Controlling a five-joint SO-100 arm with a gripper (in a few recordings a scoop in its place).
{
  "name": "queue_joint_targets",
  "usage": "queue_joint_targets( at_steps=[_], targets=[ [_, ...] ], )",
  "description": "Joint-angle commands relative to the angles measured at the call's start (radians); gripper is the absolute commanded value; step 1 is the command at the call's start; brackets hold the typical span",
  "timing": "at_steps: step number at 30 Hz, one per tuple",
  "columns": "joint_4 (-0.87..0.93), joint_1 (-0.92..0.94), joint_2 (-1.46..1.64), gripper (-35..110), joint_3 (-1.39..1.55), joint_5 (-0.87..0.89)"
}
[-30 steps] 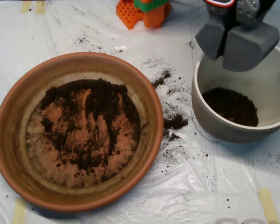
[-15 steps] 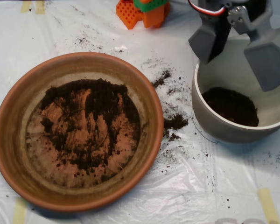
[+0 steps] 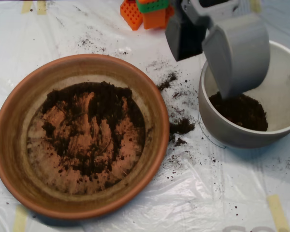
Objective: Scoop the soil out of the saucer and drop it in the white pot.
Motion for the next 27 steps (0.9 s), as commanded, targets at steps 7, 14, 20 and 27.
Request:
queue_joint_targets(
  at_steps=[7, 14, 20, 27],
  targets=[
    [-0.054, 0.216, 0.239, 49, 0.094, 0.017],
    [-0.198, 0.46, 0.35, 53, 0.376, -0.028],
    [-0.383, 0.575, 0.462, 56, 0.762, -0.074],
    [-0.615, 0.643, 0.42, 58, 1.091, -0.107]
  ],
)
